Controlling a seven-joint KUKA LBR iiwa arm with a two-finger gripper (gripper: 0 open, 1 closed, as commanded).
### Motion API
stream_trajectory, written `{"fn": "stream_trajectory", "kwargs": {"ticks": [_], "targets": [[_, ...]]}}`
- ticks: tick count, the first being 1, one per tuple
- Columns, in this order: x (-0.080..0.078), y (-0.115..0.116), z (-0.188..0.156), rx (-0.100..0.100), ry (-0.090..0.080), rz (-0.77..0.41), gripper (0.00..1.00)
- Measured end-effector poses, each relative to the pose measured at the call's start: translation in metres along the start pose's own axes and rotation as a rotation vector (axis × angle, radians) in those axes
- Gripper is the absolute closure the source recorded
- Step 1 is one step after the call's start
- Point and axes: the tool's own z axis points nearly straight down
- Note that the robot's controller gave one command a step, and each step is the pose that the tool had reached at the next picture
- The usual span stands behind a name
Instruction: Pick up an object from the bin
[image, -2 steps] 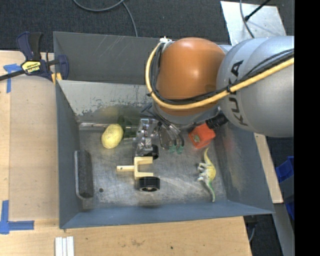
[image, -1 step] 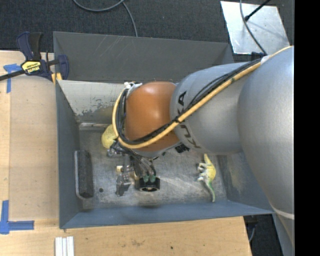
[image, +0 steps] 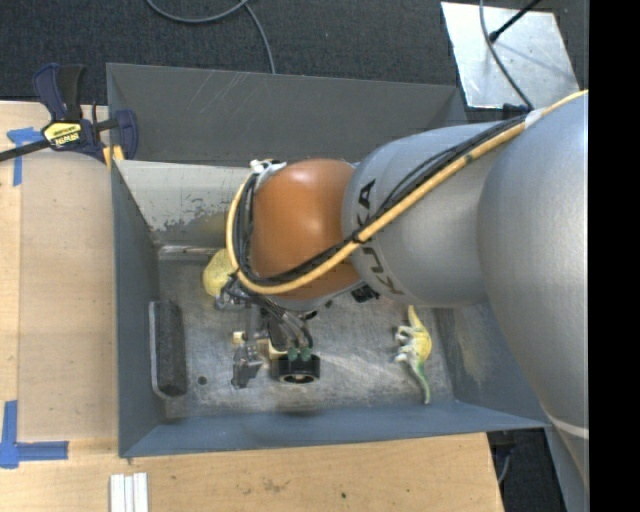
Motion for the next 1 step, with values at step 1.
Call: {"fn": "stream_trajectory", "kwargs": {"ticks": [1], "targets": [[-0.0151,-0.0412,0.0059,-0.002,-0.002,-0.055,0.00]]}}
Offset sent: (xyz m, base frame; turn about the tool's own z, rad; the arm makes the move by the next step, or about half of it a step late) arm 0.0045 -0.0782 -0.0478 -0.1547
